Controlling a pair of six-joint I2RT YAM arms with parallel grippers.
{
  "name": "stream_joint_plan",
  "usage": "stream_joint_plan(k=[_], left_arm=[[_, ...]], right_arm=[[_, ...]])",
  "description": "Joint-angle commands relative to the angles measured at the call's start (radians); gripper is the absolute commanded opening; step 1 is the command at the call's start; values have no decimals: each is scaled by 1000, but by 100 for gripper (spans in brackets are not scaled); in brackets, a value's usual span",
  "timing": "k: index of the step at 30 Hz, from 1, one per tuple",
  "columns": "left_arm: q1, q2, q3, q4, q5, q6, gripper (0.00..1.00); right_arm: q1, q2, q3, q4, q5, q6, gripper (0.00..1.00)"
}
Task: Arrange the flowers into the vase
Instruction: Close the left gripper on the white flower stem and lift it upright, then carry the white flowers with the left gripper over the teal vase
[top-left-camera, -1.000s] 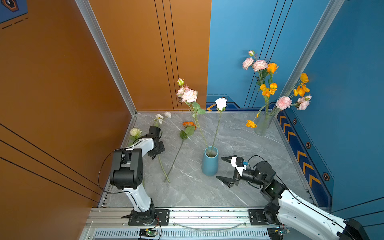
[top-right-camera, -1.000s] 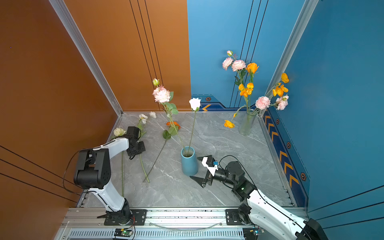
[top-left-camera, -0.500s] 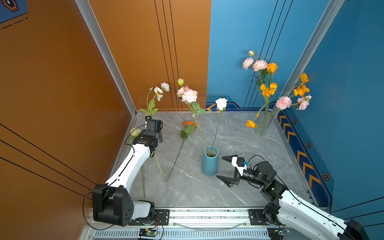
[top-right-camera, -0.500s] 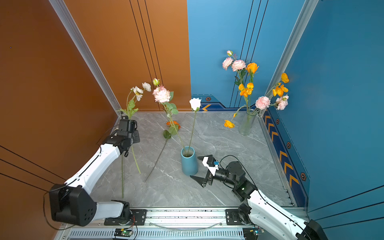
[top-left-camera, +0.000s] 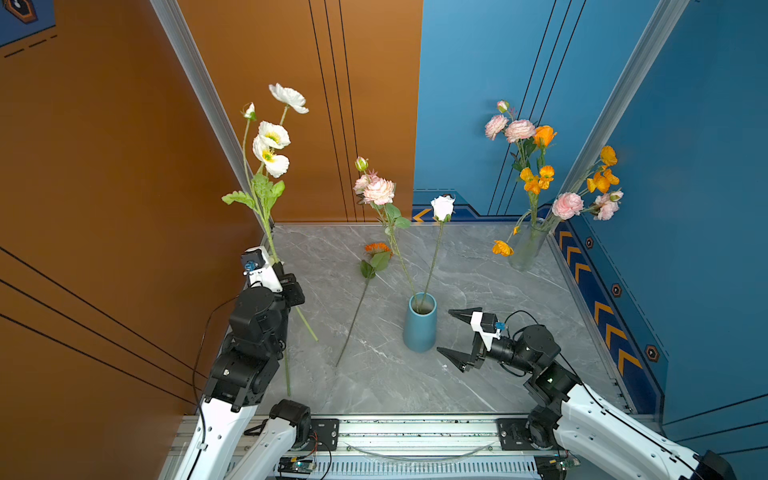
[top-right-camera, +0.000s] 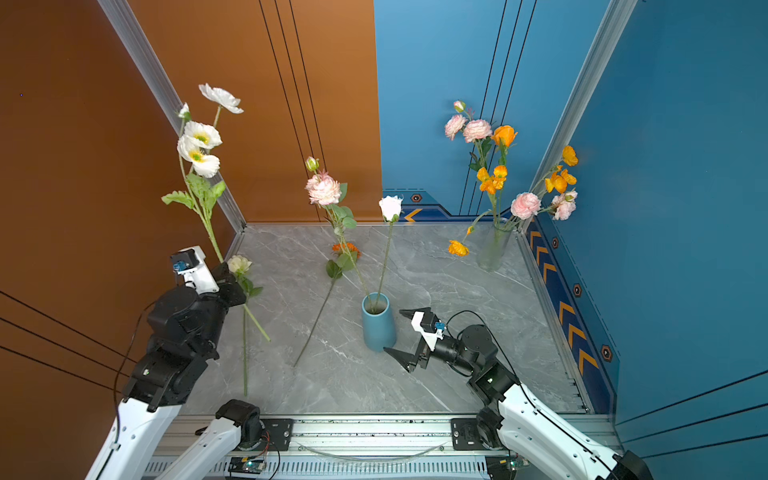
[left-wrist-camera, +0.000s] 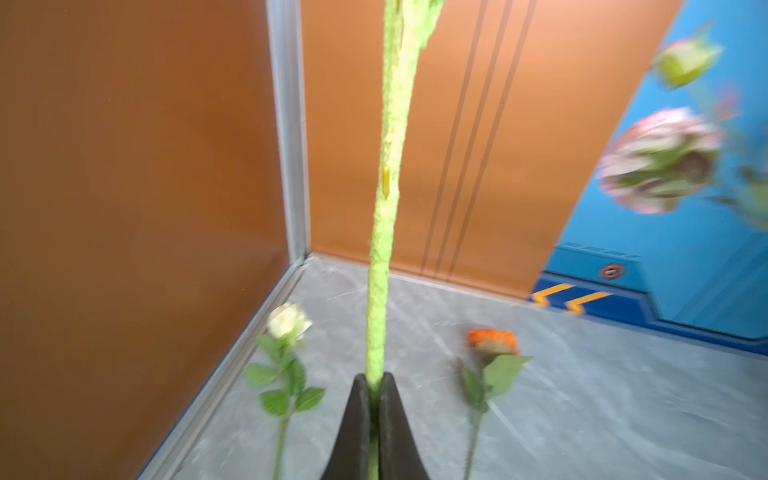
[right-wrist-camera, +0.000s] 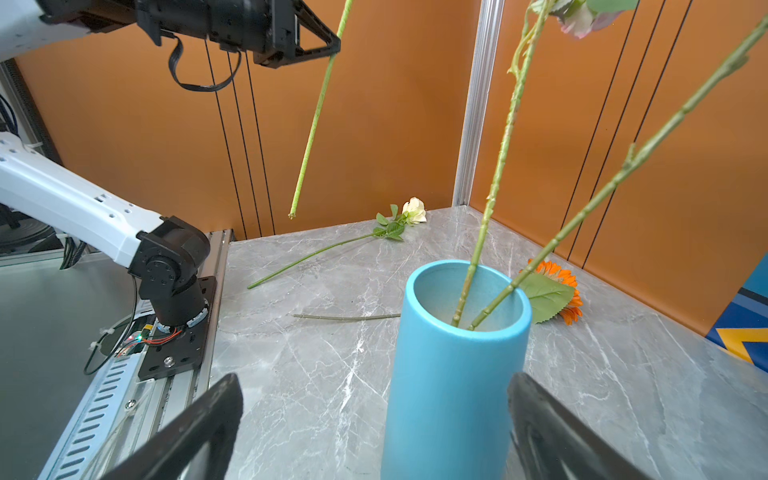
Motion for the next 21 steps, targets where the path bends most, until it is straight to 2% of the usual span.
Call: stream_joint_plan(k=[1, 5, 11, 15, 21], left_arm=[[-84, 10, -20, 256, 261, -9, 0], [-253, 97, 28, 377, 373, 10, 0], [-526, 269, 87, 541, 384, 208, 0], [-597, 386, 165, 611, 392, 231, 0], [-628, 519, 270, 638, 403, 252, 0]], right_arm=[[-11, -3, -17, 35, 28, 20, 100], [-21, -6, -23, 44, 36, 24, 100], [-27, -4, -25, 45, 41, 26, 100], [-28, -2, -25, 47, 39, 26, 100], [-33, -6, -25, 47, 35, 29, 100]])
